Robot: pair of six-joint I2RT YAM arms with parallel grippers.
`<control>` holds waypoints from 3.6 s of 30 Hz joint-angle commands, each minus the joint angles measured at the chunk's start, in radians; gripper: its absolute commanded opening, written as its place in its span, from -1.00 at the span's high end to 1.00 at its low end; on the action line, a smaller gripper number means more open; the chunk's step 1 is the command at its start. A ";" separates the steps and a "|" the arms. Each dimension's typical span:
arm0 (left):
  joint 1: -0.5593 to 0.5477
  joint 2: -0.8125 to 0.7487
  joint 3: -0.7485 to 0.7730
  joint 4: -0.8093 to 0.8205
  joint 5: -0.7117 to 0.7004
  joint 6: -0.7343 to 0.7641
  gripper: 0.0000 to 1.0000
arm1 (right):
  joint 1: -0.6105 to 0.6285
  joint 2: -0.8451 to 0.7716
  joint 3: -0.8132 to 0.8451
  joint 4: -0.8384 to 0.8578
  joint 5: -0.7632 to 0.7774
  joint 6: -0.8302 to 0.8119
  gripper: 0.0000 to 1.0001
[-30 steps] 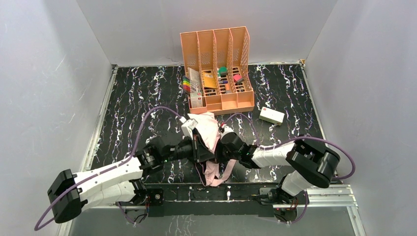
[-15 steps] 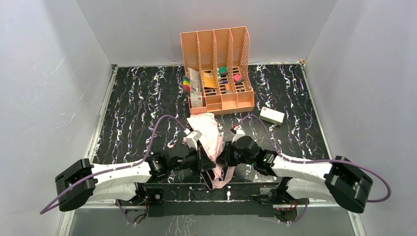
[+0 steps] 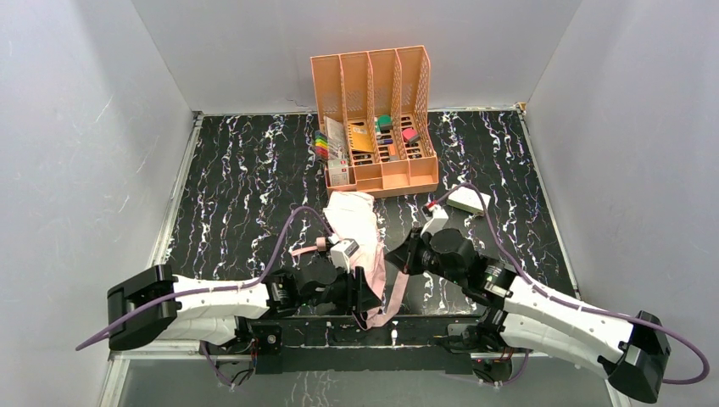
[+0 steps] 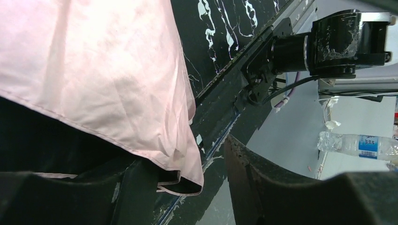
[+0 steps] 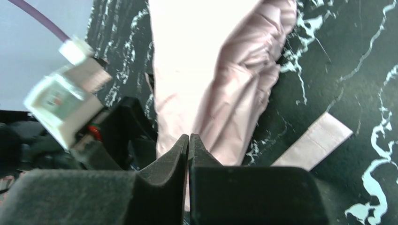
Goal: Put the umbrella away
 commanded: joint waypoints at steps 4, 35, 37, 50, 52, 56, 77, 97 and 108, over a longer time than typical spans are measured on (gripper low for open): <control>-0.034 0.038 0.001 -0.002 -0.030 0.020 0.15 | -0.002 0.105 0.126 0.087 -0.052 -0.032 0.88; -0.108 0.117 0.001 0.001 -0.056 0.021 0.08 | -0.002 0.526 -0.031 0.331 -0.198 0.060 1.00; -0.108 0.111 0.005 -0.008 -0.057 0.023 0.07 | -0.002 0.559 -0.052 0.362 -0.209 0.058 1.00; -0.051 -0.257 0.203 -0.430 -0.260 0.079 -0.41 | -0.016 0.744 -0.075 0.335 -0.120 0.067 1.00; -0.006 -0.302 0.256 -0.522 -0.287 0.099 -0.49 | -0.018 0.742 -0.089 0.337 -0.096 0.069 1.00; 0.188 -0.317 0.366 -0.655 -0.217 0.146 -0.55 | -0.024 0.745 -0.094 0.324 -0.086 0.063 1.00; 0.829 0.173 0.525 -0.366 0.492 0.136 -0.75 | -0.038 0.694 -0.107 0.282 -0.098 0.015 1.00; 0.837 0.530 0.793 -0.092 0.803 0.109 -0.37 | -0.038 0.720 -0.082 0.291 -0.141 -0.009 1.00; 0.840 0.493 0.856 -0.188 0.773 0.137 -0.05 | -0.038 0.719 -0.085 0.296 -0.147 -0.008 1.00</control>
